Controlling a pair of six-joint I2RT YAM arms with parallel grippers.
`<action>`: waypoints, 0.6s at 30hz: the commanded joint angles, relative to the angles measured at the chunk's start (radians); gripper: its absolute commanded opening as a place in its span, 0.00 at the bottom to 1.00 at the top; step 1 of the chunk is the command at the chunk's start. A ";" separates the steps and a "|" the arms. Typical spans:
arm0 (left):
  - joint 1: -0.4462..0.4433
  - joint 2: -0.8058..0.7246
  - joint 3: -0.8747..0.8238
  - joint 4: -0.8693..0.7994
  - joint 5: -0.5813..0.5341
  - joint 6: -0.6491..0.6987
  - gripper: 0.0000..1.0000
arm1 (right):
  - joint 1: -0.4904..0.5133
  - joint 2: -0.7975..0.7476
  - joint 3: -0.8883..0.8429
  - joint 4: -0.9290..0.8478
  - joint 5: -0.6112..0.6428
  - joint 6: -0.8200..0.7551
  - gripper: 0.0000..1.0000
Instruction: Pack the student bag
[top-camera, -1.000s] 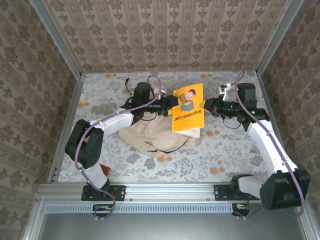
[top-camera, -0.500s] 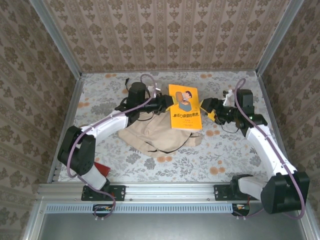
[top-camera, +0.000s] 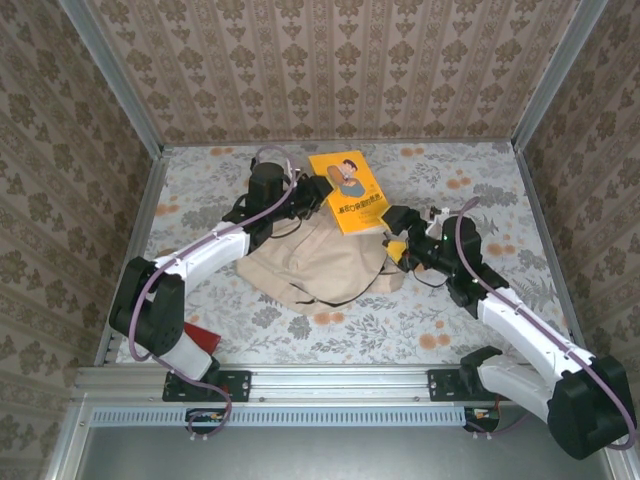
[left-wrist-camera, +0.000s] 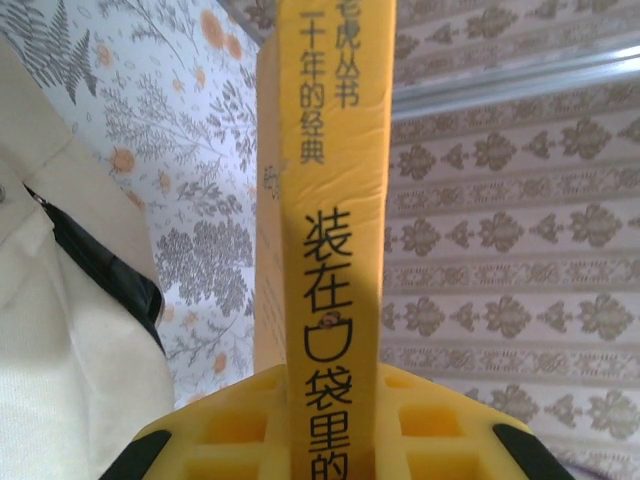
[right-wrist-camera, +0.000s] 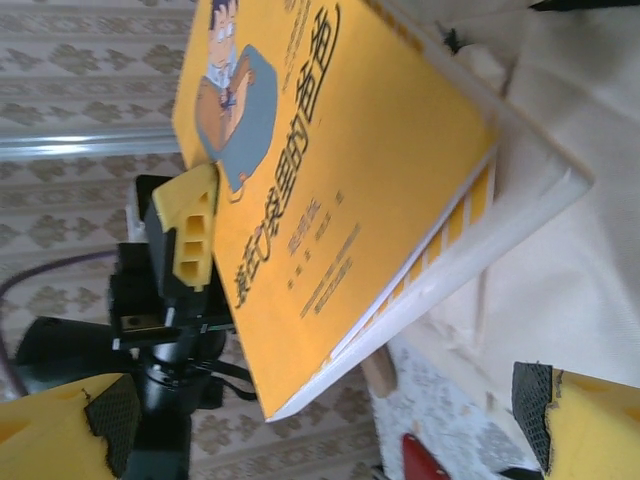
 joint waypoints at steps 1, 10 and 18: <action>0.000 -0.051 0.012 0.124 -0.077 -0.083 0.10 | 0.037 0.020 -0.004 0.179 0.115 0.138 0.99; -0.030 -0.047 0.012 0.181 -0.131 -0.157 0.10 | 0.108 0.191 0.051 0.359 0.121 0.222 0.89; -0.041 -0.040 0.001 0.172 -0.128 -0.185 0.09 | 0.119 0.276 0.063 0.422 0.167 0.239 0.75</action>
